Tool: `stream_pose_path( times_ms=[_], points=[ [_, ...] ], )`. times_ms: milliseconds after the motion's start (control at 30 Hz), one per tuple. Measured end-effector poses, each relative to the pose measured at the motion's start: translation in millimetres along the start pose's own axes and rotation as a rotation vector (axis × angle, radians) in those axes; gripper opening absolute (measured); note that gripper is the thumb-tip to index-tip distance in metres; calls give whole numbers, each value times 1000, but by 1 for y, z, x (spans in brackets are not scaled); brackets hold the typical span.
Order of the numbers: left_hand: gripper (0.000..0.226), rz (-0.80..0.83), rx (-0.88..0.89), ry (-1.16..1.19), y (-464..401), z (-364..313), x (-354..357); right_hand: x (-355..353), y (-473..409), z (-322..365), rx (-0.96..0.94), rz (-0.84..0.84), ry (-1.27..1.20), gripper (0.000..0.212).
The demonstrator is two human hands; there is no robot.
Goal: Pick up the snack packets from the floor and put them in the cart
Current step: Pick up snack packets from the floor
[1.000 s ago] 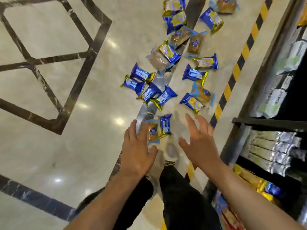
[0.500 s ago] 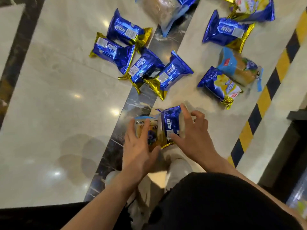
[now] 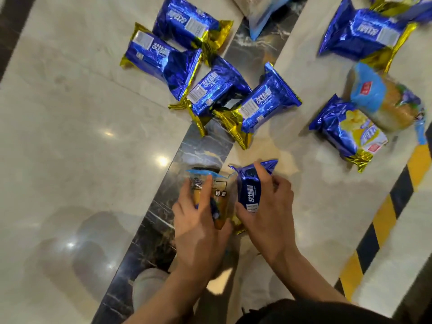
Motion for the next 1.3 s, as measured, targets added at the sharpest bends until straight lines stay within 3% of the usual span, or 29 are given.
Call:
stream_pose_path(
  times_ms=[167, 267, 367, 467, 733, 1000, 1167, 1300],
  points=[
    [93, 41, -61, -3, 1, -1, -2, 3, 2, 8, 33, -24, 0, 80],
    [94, 85, -84, 76, -2, 0, -8, -7, -2, 13, 25, -9, 26, 90],
    [97, 72, -158, 125, -4, -1, -39, -38, -6, 18, 72, 5, 3, 96],
    [102, 52, -144, 175, -3, -21, -89, -95, -5, 41, -5, -42, 25, 93],
    [100, -86, -110, 278, 18, -125, -311, -307, 34, 149, 66, -123, 47, 89],
    [96, -30, 8, 177, 125, -252, -549, -495, 127, 322, 10, -98, -71, 92],
    [96, -149, -87, 252, 184, -297, -674, -584, 172, 411, -63, -64, -149, 95],
    [97, -223, -104, 295, 222, -318, -731, -628, 194, 464, -113, -22, -246, 93]
  ],
)
Point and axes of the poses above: each hand's wrist, its own y-axis away from the middle knuckle, its own x-axis out of the palm, z = x × y, the point moved 7 cm from there along -y, towards the middle knuckle, and after that the axes turned 6 degrees about -z, right-handed, at the moved point
